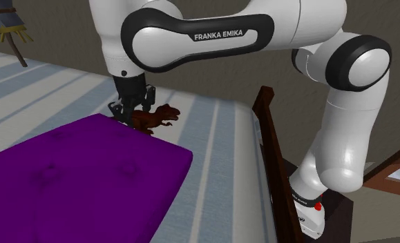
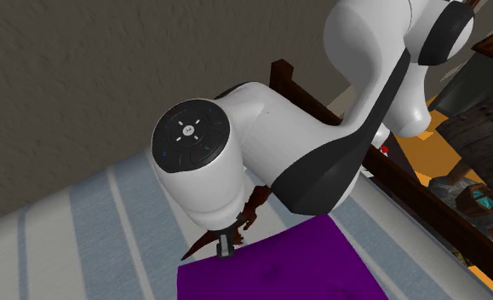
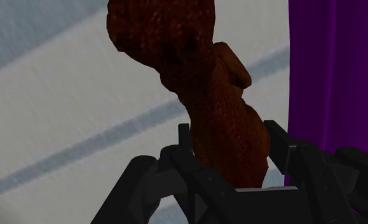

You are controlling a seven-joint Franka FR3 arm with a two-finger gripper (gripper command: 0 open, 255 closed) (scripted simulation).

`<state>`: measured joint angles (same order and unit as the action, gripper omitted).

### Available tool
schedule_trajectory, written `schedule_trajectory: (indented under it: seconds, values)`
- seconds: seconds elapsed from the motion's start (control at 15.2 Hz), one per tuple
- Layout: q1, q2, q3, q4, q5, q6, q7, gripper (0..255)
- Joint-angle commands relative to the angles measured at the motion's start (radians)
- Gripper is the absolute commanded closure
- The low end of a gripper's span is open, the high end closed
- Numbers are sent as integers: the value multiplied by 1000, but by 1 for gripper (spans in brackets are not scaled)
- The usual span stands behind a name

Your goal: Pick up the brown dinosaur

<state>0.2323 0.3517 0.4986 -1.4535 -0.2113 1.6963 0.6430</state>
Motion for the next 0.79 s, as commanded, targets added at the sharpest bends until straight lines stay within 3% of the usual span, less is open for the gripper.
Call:
schedule_trajectory:
  seconds: [0.0, 0.73]
  values:
    - [2, 6, 2, 2, 2, -8, -3, 255]
    - [26, 25, 5, 179, -4, -166, -11, 255]
